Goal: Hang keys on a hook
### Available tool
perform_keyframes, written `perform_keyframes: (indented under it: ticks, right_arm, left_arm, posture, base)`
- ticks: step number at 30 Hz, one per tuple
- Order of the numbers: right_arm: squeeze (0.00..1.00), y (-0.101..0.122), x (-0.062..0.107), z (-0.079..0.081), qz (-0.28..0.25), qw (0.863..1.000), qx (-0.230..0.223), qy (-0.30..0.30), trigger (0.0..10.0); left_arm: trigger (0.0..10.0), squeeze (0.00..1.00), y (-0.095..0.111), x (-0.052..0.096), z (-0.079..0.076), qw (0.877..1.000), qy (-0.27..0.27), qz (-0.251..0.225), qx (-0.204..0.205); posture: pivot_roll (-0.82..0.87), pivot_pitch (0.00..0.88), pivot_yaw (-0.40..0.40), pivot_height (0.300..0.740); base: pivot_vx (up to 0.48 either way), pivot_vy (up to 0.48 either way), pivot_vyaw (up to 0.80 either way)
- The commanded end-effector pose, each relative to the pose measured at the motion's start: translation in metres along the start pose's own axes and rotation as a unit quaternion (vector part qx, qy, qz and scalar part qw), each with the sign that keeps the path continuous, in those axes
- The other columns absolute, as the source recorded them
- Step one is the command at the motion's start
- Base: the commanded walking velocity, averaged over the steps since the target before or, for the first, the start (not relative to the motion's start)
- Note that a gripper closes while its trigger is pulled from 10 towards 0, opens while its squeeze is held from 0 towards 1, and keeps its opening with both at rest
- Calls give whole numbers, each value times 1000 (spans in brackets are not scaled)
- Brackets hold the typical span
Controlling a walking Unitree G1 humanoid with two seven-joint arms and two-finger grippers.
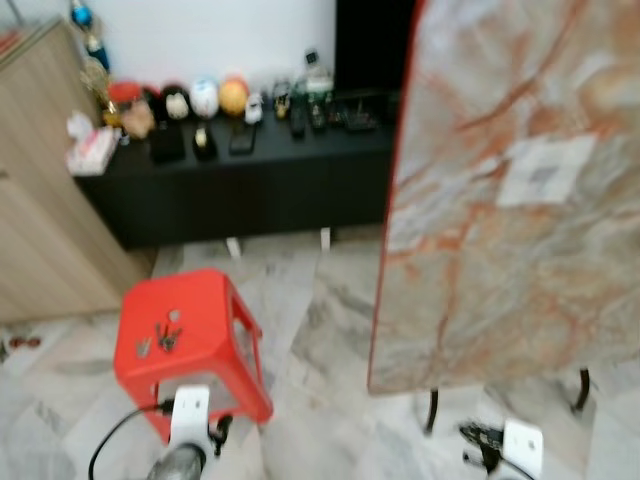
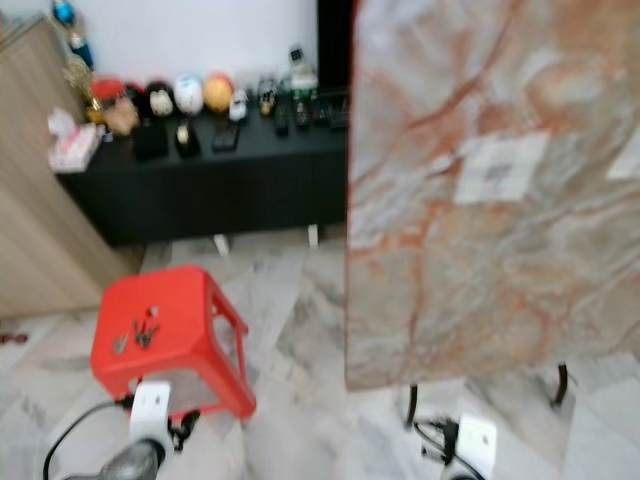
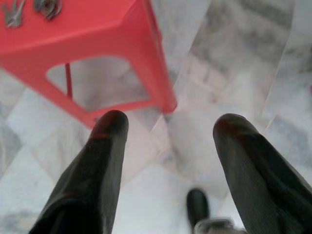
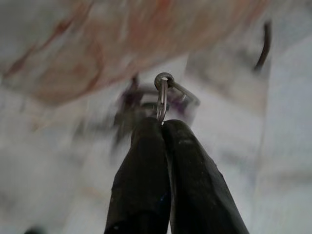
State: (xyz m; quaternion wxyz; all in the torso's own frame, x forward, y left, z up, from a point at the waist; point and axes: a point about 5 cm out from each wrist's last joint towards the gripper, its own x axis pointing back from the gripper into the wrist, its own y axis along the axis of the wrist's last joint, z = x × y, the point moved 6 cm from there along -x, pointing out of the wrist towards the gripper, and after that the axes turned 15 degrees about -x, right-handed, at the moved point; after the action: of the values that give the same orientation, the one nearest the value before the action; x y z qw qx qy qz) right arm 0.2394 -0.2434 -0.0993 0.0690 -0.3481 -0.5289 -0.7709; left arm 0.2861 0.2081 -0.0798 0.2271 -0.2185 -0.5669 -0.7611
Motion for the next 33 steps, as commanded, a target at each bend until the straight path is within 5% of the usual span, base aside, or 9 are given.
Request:
perform_keyframes:
  ticks: [1, 3, 6, 10, 13, 16, 20, 26, 33]
  right_arm:
    - [0, 29, -4, 4, -61, 998, 7, 1, 10000]
    - [0, 69, -7, 21, -138, 989, 40, 18, 10000]
    - [0, 92, -6, 34, -185, 980, 72, 32, 10000]
    - [0, 150, 6, 65, -306, 942, 131, 48, 10000]
    - [0, 160, 10, 69, -329, 932, 144, 44, 10000]
    - [0, 183, 23, 87, -390, 899, 197, 38, 10000]
    - [0, 200, 35, 95, -436, 871, 226, 17, 10000]
    - [0, 210, 41, 92, -457, 857, 236, -13, 10000]
    - [0, 219, 51, 102, -488, 825, 284, -28, 10000]
  left_arm:
    - [10000, 0, -10, 3, 0, 1000, -1, 14, 4]
    - [10000, 0, -10, 3, 0, 1000, -2, 13, 3]
    - [10000, 0, -10, 3, 0, 1000, -2, 13, 3]
    - [10000, 0, -9, 2, 0, 1000, -1, 12, 4]
    - [10000, 0, -9, 2, 0, 1000, -1, 12, 4]
    - [10000, 0, -8, 2, 0, 1000, 0, 12, 3]
    - [10000, 0, -8, 2, 0, 1000, -1, 12, 3]
    - [10000, 0, -8, 2, 0, 1000, -1, 12, 5]
    - [10000, 0, -8, 2, -1, 1000, -1, 12, 5]
  posture:
    - [-38, 47, 42, 740]
    - [-41, 46, 42, 740]
    - [-41, 46, 42, 740]
    - [-41, 46, 40, 740]
    - [-39, 46, 41, 740]
    - [-39, 46, 43, 740]
    - [-39, 46, 41, 740]
    - [-40, 46, 41, 740]
    - [-41, 47, 41, 740]
  base:
    - [0, 0, 0]
    - [0, 0, 0]
    - [0, 0, 0]
    - [0, 0, 0]
    - [0, 0, 0]
    - [0, 0, 0]
    - [0, 0, 0]
    - [0, 0, 0]
    - [0, 0, 0]
